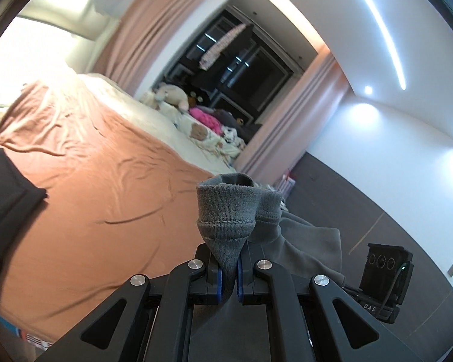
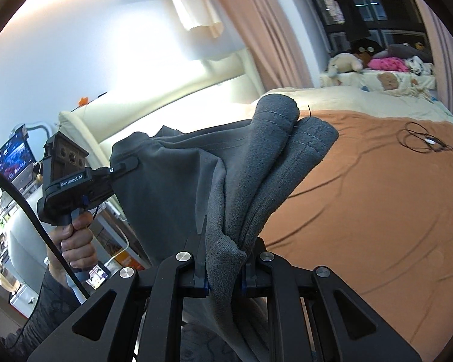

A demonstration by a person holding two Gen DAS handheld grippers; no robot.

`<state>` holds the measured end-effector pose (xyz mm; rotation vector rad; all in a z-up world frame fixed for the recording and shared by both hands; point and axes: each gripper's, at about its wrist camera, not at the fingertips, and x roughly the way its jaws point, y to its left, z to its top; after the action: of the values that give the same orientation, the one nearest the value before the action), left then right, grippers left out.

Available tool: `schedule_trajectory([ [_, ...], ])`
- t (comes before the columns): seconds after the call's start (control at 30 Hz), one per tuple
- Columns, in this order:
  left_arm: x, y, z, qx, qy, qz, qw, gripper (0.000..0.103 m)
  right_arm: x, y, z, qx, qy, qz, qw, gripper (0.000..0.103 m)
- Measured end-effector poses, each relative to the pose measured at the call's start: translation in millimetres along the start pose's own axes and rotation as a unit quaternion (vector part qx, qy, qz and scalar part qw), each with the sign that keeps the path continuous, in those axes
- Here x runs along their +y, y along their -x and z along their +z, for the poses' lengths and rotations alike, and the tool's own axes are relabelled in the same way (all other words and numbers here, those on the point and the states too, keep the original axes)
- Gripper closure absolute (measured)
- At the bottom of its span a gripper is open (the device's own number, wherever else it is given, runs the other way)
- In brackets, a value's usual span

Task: Fold small clothes
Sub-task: 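Lift the folded shirt with both grippers and carry it toward the bed's headboard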

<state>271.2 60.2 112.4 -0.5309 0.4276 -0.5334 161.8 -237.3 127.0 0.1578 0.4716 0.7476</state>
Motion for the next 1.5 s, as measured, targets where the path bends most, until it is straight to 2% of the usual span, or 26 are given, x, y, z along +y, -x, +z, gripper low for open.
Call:
schedule_trajectory([
  [0.4,59,58,26,-0.047,0.012,0.018,0.9987,0.097,26,-64,35,0.019,0.043,0.047,0.998,0.093],
  [0.57,87,81,45,-0.061,0.018,0.036,0.9973,0.097,33,-88,43,0.028,0.062,0.064,0.996,0.093],
  [0.87,126,123,82,-0.087,-0.006,0.080,0.9930,0.097,48,-137,62,0.031,0.089,0.107,0.990,0.093],
  [1.27,183,184,134,-0.115,-0.034,0.163,0.9794,0.097,74,-208,79,0.036,0.126,0.170,0.977,0.093],
  [1.5,221,207,149,-0.111,-0.039,0.227,0.9668,0.097,97,-258,77,0.058,0.138,0.205,0.967,0.093],
])
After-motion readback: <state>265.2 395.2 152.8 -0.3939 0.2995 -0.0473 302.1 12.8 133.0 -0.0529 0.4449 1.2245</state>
